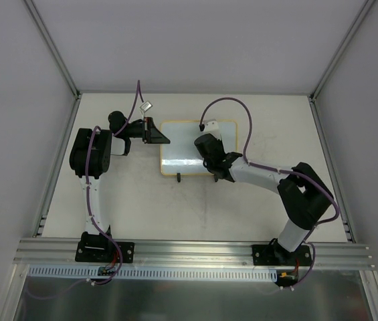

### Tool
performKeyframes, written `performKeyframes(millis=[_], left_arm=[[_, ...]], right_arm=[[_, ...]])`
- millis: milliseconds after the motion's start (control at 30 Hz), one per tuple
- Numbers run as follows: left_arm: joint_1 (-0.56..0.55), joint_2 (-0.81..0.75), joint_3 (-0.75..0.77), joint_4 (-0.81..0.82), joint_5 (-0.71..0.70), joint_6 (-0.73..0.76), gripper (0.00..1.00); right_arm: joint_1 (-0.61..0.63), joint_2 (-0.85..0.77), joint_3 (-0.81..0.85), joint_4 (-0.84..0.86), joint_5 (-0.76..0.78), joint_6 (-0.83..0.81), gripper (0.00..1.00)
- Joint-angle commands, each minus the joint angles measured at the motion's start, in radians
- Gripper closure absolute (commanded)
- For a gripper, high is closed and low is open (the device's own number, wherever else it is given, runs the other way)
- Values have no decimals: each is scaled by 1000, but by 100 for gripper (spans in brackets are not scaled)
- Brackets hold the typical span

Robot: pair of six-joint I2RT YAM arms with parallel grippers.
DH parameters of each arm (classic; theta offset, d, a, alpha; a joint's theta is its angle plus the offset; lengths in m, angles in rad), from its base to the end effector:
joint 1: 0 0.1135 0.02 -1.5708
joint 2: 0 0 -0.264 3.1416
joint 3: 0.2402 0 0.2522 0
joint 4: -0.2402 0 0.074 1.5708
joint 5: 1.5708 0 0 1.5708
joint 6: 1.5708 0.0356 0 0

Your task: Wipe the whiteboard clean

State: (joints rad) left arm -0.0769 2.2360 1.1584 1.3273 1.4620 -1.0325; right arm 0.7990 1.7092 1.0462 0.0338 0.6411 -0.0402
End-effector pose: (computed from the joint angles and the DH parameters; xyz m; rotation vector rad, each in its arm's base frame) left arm 0.4232 -0.0681 0.1531 0.6906 1.7341 -1.7603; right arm 0.2728 0.2498 0.2112 -0.5168 2.0055 -0.2448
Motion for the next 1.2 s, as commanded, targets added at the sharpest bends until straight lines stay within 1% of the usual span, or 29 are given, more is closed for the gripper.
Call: performKeyframes(millis=[0,233,433,600,1000,1167], left_arm=[[-9,-39,-5,237,93,12,100],[-9,-38,-3,236,93,12,100],[-9,-38,-3,237,93,14,100],[-9,-38,-3,236,93,12,100],[-9,-38,-2,236,93,12,100],[-9,-38,-2,237,90,9,100]], right_arm=[[15,96,14,41,-73,33,100],[55,125,51,51,-124,72,100],[94,150,75,60,-159,76,100],[137,187,127,57,-173,74,100],[181,236,189,55,-238,71,100],[186,231,190,55,-236,72,100]])
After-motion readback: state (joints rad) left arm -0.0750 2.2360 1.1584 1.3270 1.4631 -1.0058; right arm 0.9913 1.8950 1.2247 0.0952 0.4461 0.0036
